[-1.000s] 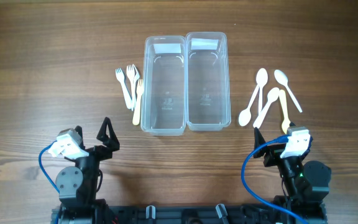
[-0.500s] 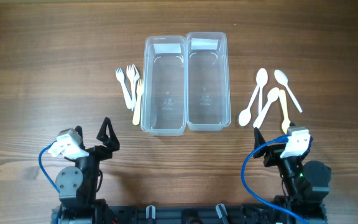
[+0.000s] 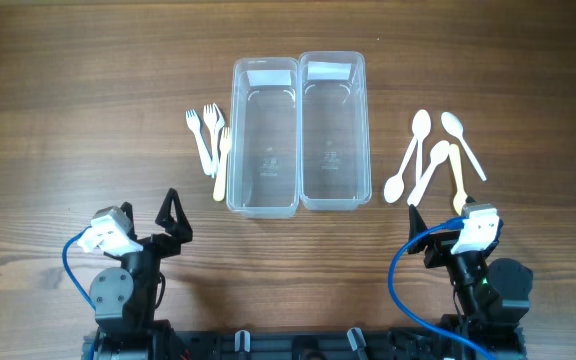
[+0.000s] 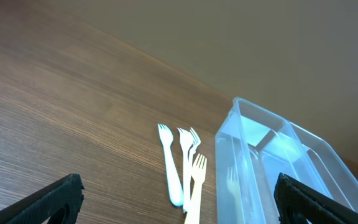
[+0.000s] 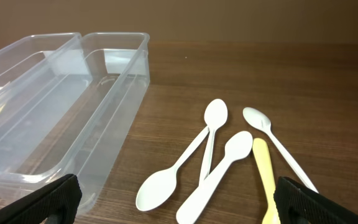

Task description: Pack container

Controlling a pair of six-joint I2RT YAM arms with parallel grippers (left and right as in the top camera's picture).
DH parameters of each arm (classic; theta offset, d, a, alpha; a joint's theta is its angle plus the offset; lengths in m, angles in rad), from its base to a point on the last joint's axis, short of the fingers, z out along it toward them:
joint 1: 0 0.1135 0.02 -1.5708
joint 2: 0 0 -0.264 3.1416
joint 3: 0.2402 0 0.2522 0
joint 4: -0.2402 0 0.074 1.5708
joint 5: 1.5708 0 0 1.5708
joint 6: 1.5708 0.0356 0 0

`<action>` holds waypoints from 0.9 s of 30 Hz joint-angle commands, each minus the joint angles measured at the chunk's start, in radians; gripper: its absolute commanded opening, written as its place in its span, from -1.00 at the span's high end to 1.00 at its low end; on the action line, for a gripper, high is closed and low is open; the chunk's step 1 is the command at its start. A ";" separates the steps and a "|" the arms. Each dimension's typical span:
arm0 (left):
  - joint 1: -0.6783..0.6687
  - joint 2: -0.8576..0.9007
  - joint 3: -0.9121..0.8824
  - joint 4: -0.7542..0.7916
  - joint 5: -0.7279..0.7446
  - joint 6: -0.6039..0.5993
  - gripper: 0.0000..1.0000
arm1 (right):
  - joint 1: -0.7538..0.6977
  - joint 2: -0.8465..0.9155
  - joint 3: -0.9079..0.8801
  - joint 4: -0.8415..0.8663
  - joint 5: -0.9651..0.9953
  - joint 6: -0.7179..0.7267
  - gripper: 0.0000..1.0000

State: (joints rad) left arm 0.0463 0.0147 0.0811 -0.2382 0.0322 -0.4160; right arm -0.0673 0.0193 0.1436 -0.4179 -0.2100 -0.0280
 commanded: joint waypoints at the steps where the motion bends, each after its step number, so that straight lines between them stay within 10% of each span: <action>1: -0.006 -0.008 -0.009 0.013 0.069 -0.019 -1.00 | -0.002 -0.014 -0.005 0.003 -0.029 0.006 -1.00; 11: -0.006 -0.008 -0.008 0.011 0.222 -0.019 -0.99 | -0.002 -0.008 -0.004 0.030 -0.294 0.561 -0.99; 19: -0.006 0.087 0.098 -0.030 0.231 0.021 -0.99 | -0.002 0.081 0.135 0.123 -0.237 0.435 -0.98; 27: -0.005 0.520 0.453 -0.138 0.121 0.099 -1.00 | -0.002 0.606 0.547 -0.218 -0.035 0.267 -0.99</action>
State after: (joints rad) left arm 0.0467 0.3473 0.3664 -0.3378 0.1883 -0.3943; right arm -0.0673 0.4049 0.5045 -0.5274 -0.3626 0.3416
